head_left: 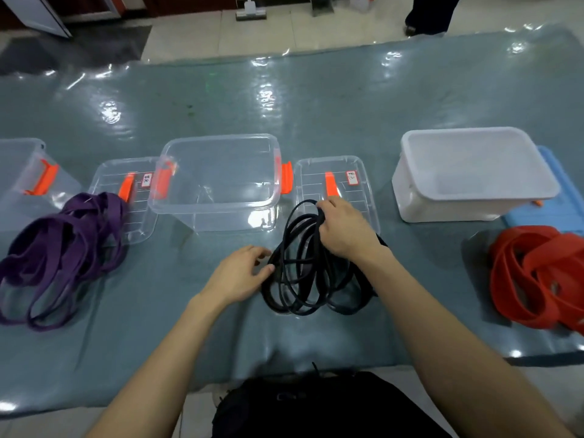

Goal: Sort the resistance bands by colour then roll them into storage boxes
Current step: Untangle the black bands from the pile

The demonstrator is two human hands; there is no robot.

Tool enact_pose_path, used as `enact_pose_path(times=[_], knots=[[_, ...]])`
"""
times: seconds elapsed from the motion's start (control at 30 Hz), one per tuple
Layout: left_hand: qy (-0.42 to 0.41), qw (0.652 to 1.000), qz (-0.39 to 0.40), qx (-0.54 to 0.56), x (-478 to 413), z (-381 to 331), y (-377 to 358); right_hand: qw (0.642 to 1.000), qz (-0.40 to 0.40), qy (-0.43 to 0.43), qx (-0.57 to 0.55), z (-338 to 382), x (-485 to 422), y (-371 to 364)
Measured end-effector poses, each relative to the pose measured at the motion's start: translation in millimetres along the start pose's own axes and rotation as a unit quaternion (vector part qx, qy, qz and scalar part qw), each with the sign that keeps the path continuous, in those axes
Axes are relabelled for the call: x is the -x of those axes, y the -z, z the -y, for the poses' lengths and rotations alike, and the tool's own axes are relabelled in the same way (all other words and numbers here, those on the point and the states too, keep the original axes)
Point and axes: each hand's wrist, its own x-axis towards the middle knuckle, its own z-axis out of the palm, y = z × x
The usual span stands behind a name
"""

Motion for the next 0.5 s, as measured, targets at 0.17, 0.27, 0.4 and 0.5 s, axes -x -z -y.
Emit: enact_pose_path(times=[0.17, 0.27, 0.4, 0.5], knots=[[0.0, 0.982, -0.088, -0.167, 22, 34, 41, 0.993, -0.014, 0.103, 0.063, 68, -4, -16], [0.042, 0.974, -0.13, -0.181, 54, 76, 68, 0.986, 0.013, 0.161, 0.05, 128, -11, -47], [0.104, 0.96, -0.178, -0.191, 113, 171, 90, 0.982, 0.032, 0.183, 0.034, 216, -23, -94], [0.16, 0.954, -0.179, -0.182, 153, 260, 105, 0.981, 0.03, 0.19, 0.005, 282, -33, -132]])
